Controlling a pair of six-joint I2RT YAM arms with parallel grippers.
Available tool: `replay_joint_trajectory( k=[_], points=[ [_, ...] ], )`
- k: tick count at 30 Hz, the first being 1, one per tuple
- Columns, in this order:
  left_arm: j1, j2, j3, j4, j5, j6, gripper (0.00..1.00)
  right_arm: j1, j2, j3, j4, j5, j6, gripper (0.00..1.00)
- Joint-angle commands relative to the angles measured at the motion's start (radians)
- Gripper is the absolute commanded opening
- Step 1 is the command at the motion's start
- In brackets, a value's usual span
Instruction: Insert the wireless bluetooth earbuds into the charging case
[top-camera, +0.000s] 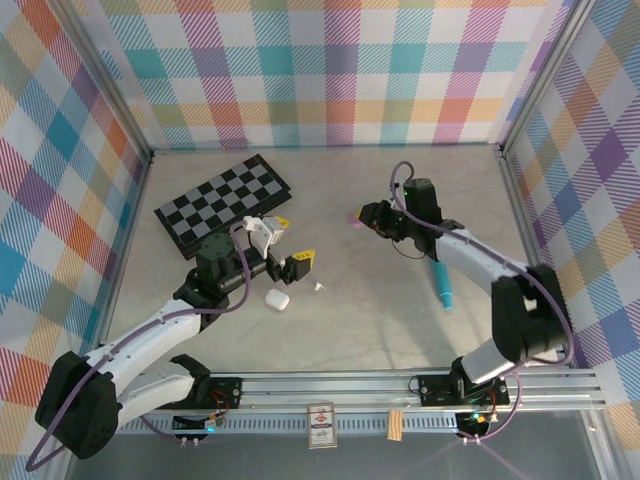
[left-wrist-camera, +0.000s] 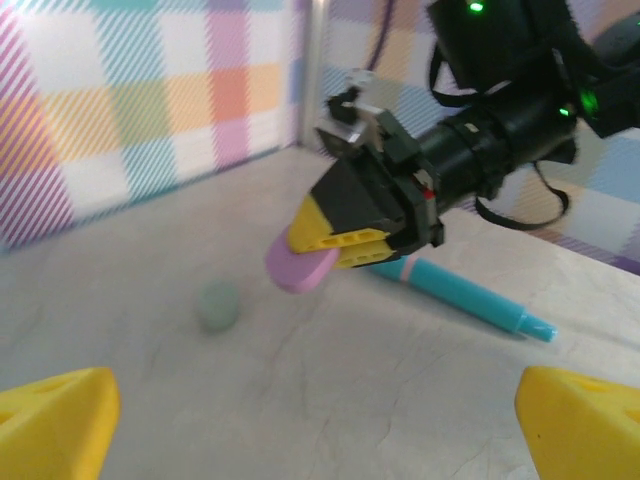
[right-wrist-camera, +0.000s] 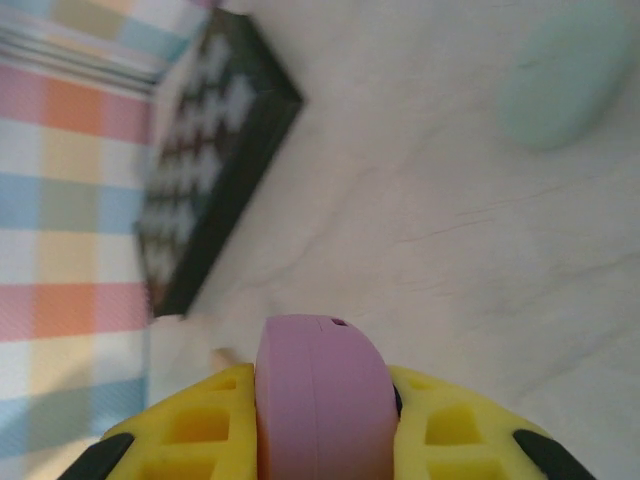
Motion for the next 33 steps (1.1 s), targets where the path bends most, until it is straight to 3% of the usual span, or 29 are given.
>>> replay_joint_trajectory(
  k=[1,5,8,14,17,21,24,33],
  points=[
    [-0.009,-0.030,-0.010,-0.178,-0.200,-0.192,1.00,-0.001,0.091,0.086,-0.063,0.088,-0.102,0.14],
    [-0.010,-0.025,0.067,-0.454,-0.388,-0.379,1.00,-0.001,0.228,0.146,-0.067,0.109,-0.119,0.16],
    [-0.010,0.015,0.151,-0.649,-0.468,-0.424,1.00,-0.002,0.301,0.174,-0.069,0.116,-0.127,0.16],
    [-0.010,0.131,0.277,-0.926,-0.529,-0.412,1.00,-0.014,0.356,0.190,-0.078,0.142,-0.150,0.20],
    [-0.010,0.206,0.332,-1.029,-0.534,-0.444,1.00,-0.028,0.358,0.193,-0.088,0.153,-0.166,0.30],
    [-0.010,0.284,0.396,-1.165,-0.576,-0.646,0.98,-0.035,0.318,0.200,-0.126,0.206,-0.243,0.55],
    [-0.010,0.303,0.415,-1.223,-0.560,-0.838,0.98,-0.034,0.264,0.192,-0.153,0.253,-0.312,0.65],
    [-0.023,0.319,0.402,-1.330,-0.488,-1.379,0.96,-0.032,0.109,0.103,-0.148,0.242,-0.374,0.72]
  ],
)
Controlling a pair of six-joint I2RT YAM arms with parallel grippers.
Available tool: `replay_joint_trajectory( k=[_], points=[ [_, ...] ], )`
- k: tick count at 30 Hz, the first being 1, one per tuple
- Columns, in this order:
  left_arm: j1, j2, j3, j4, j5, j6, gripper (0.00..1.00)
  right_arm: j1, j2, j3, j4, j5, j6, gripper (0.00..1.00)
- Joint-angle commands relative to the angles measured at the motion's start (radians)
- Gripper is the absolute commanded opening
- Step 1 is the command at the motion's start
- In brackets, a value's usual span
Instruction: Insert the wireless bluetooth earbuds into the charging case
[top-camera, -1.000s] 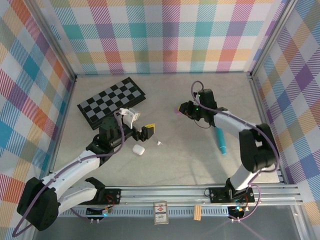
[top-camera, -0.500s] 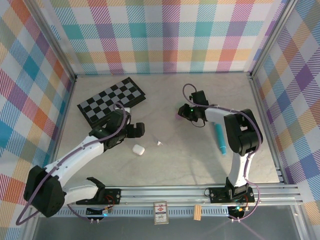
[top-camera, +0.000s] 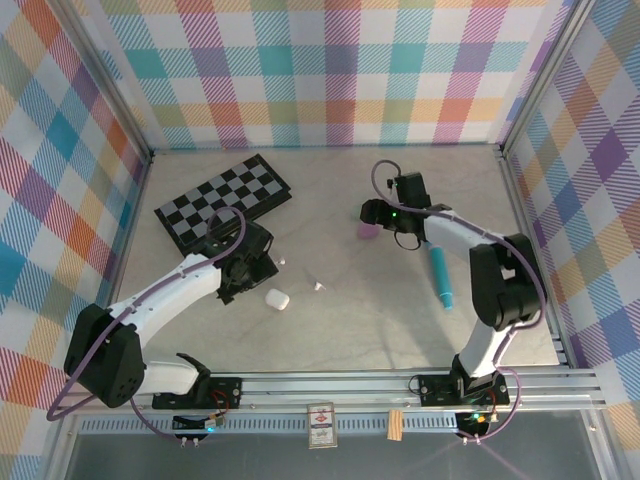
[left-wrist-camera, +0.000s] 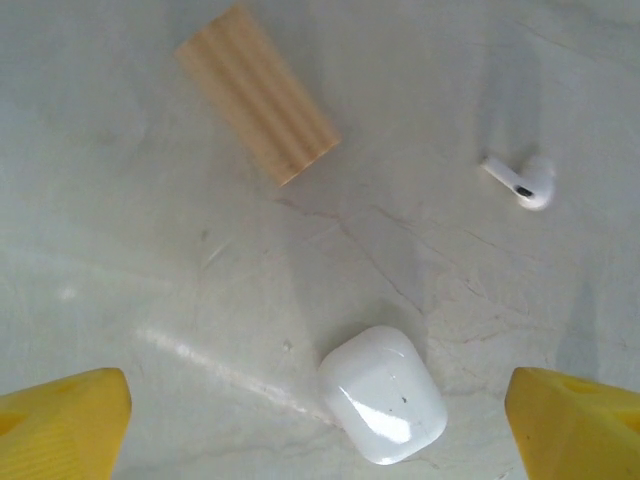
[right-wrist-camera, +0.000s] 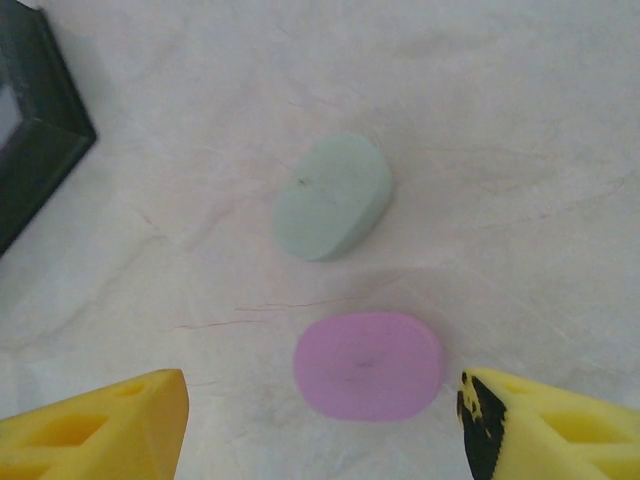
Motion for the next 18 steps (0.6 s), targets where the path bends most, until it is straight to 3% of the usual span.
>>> replay_joint_trajectory(
  k=[1,4,10,18],
  points=[
    [-0.015,0.031,0.016,-0.088,0.073,-0.306,0.99,-0.001,-0.051,-0.045,-0.012,-0.009,-0.031,0.72],
    [-0.022,0.126,0.044,-0.080,0.158,-0.364,1.00,0.009,-0.107,-0.068,-0.018,-0.018,-0.030,0.72],
    [-0.028,0.345,0.184,-0.122,0.244,-0.355,1.00,0.017,-0.190,-0.100,-0.047,-0.026,-0.036,0.72],
    [-0.031,0.441,0.157,-0.010,0.304,-0.416,0.92,0.018,-0.256,-0.143,-0.086,0.006,-0.054,0.72]
  ],
)
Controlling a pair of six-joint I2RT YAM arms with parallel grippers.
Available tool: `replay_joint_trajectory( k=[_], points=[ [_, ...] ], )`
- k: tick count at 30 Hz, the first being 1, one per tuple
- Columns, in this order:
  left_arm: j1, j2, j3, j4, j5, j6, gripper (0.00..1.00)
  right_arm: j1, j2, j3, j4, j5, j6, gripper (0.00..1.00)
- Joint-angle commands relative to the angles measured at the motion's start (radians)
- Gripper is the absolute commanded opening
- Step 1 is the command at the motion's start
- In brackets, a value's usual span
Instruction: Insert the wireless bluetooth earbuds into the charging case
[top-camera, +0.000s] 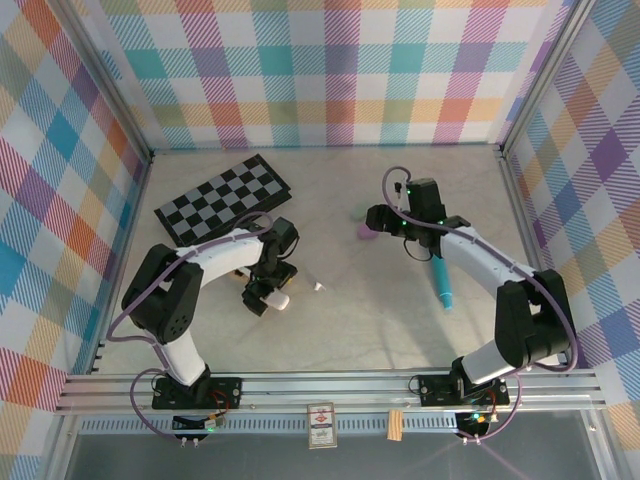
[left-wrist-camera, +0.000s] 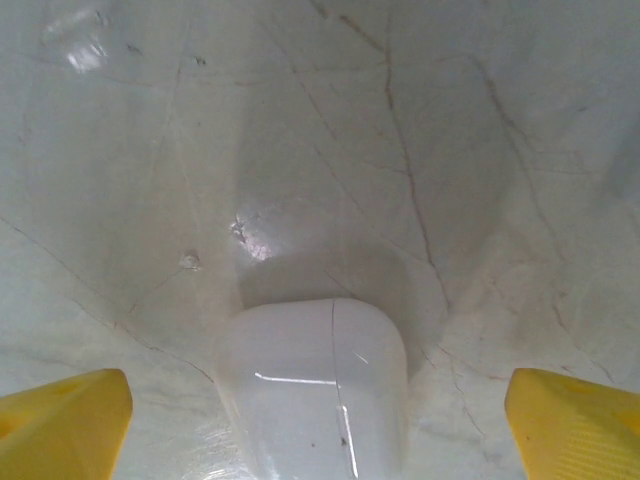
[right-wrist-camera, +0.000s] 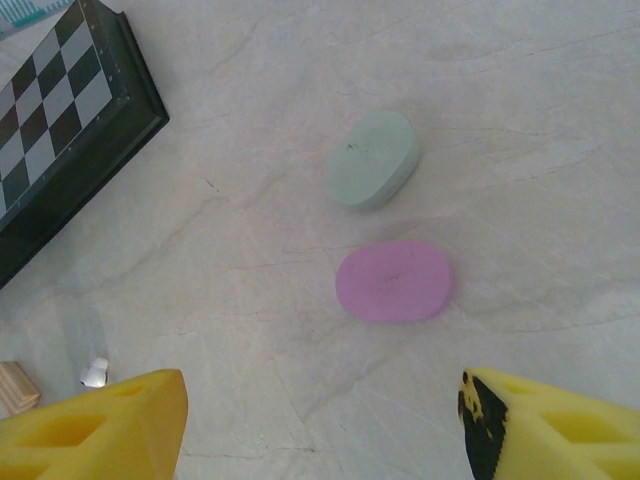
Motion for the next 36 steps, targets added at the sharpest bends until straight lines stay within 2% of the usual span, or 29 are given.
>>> replay_joint_trajectory(
  k=[1,4,7,9,16,22,25,29,36],
  points=[
    [-0.008,0.016,-0.031,0.039,0.058,-0.062,0.89,0.004,-0.025,-0.021,-0.035,0.014,-0.028,0.72],
    [-0.008,0.023,-0.044,0.050,0.042,-0.067,0.74,0.004,-0.027,-0.023,-0.036,0.006,-0.028,0.72],
    [-0.008,0.021,-0.034,0.042,0.010,-0.050,0.51,0.004,-0.035,-0.025,-0.035,-0.007,-0.026,0.72],
    [-0.008,0.009,-0.035,0.035,-0.003,-0.052,0.28,0.006,-0.047,-0.029,-0.038,-0.009,-0.027,0.72],
    [-0.008,-0.069,-0.036,0.016,-0.060,-0.044,0.27,0.007,-0.128,-0.065,-0.048,-0.082,-0.010,0.72],
    [-0.008,-0.151,0.003,0.032,-0.051,-0.010,0.29,0.066,-0.234,-0.168,0.074,-0.315,-0.046,0.75],
    [-0.008,-0.206,0.007,0.125,-0.016,0.043,0.29,0.130,-0.277,-0.237,0.184,-0.389,-0.052,0.75],
    [-0.022,-0.284,-0.013,0.279,0.000,0.105,0.30,0.216,-0.293,-0.305,0.339,-0.405,-0.034,0.77],
    [-0.037,-0.374,-0.017,0.346,-0.004,0.154,0.31,0.316,-0.202,-0.296,0.495,-0.375,0.020,0.77]
  ],
)
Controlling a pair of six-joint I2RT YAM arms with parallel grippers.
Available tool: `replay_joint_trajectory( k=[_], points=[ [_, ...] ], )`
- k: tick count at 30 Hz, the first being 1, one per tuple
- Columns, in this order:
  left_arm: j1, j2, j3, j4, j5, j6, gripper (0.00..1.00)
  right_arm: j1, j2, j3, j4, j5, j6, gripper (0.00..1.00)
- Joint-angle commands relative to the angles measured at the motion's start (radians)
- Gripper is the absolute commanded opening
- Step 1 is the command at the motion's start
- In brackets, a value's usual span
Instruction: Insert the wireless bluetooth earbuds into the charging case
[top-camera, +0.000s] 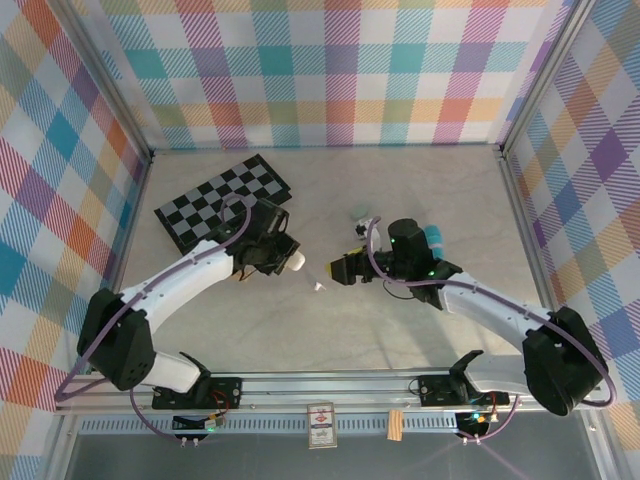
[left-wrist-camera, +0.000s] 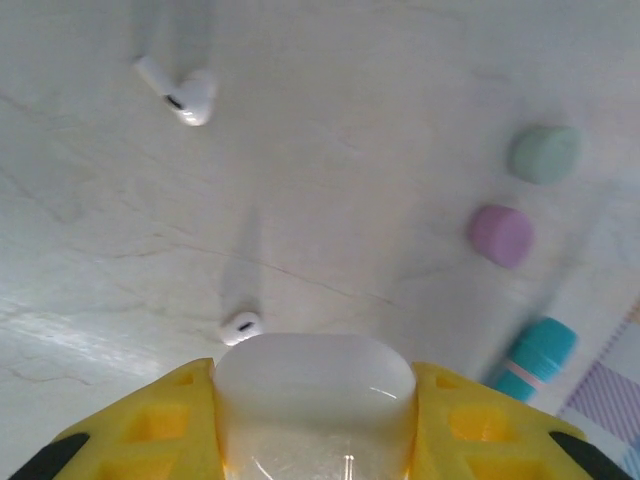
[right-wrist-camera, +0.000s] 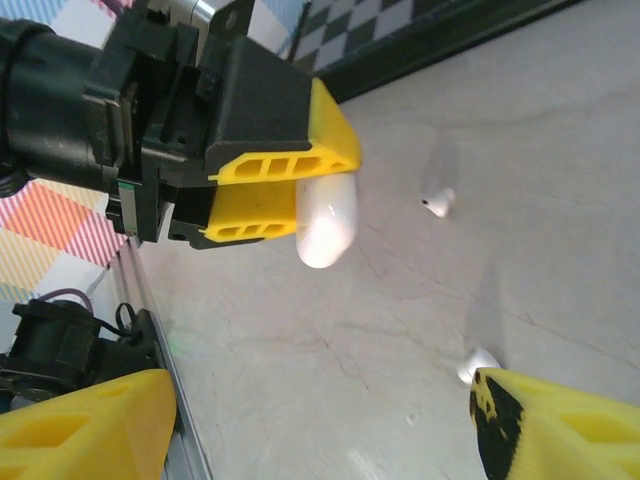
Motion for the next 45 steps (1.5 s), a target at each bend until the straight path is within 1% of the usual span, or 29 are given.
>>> replay_joint_trajectory(
  k=[1,8,12,16,19,23,26,27,28,29,31,32,34,36,37,38,39,42,44,45],
  points=[
    [-0.013,-0.039,0.004,0.048,0.023,0.037,0.31,0.031,0.050,0.026,0.144,-0.015,0.027,0.77],
    [-0.029,-0.088,-0.015,0.091,0.024,0.028,0.31,0.065,0.169,0.108,0.182,0.001,0.037,0.73],
    [-0.032,-0.109,-0.023,0.097,0.023,0.027,0.31,0.073,0.241,0.157,0.213,-0.005,0.060,0.68],
    [-0.034,-0.129,-0.039,0.099,0.015,0.018,0.31,0.078,0.296,0.208,0.220,-0.010,0.068,0.51],
    [-0.034,-0.140,-0.044,0.098,0.012,0.018,0.31,0.078,0.320,0.232,0.215,-0.012,0.066,0.41],
    [-0.034,-0.147,-0.046,0.092,0.005,0.018,0.31,0.078,0.325,0.244,0.196,-0.016,0.053,0.25],
    [-0.034,-0.149,-0.047,0.096,-0.002,0.023,0.32,0.078,0.311,0.245,0.172,-0.022,0.028,0.17],
    [-0.034,-0.151,-0.045,0.096,-0.006,0.028,0.33,0.078,0.301,0.246,0.155,-0.021,0.012,0.16],
    [-0.033,-0.152,-0.044,0.097,-0.014,0.035,0.41,0.078,0.291,0.249,0.136,-0.018,-0.006,0.16],
    [-0.034,-0.155,-0.044,0.094,-0.022,0.043,0.50,0.077,0.282,0.252,0.116,-0.015,-0.025,0.15],
    [-0.034,-0.167,-0.043,0.092,-0.053,0.075,0.72,0.077,0.253,0.259,0.054,-0.001,-0.093,0.15],
    [-0.034,-0.174,-0.042,0.090,-0.069,0.088,0.78,0.075,0.236,0.262,0.019,0.010,-0.131,0.15],
    [-0.034,-0.192,-0.038,0.082,-0.109,0.142,0.88,0.067,0.201,0.264,-0.042,0.024,-0.208,0.15],
    [-0.034,-0.208,-0.032,0.092,-0.136,0.232,0.97,0.052,0.161,0.265,-0.104,0.022,-0.289,0.15],
    [-0.034,-0.219,-0.027,0.091,-0.153,0.287,1.00,0.042,0.140,0.268,-0.142,0.015,-0.323,0.15],
    [-0.034,-0.231,-0.023,0.099,-0.165,0.338,1.00,0.032,0.121,0.274,-0.174,0.009,-0.348,0.15],
    [-0.034,-0.244,-0.027,0.123,-0.165,0.416,1.00,0.019,0.101,0.281,-0.216,-0.001,-0.382,0.15],
    [-0.034,-0.286,-0.048,0.233,-0.102,0.654,1.00,-0.017,0.046,0.312,-0.337,-0.032,-0.477,0.14],
    [-0.034,-0.296,-0.040,0.286,-0.024,0.804,1.00,-0.038,0.015,0.344,-0.438,-0.057,-0.556,0.14],
    [-0.034,-0.298,-0.033,0.297,0.043,0.880,1.00,-0.046,0.000,0.362,-0.490,-0.066,-0.588,0.14]
  ],
)
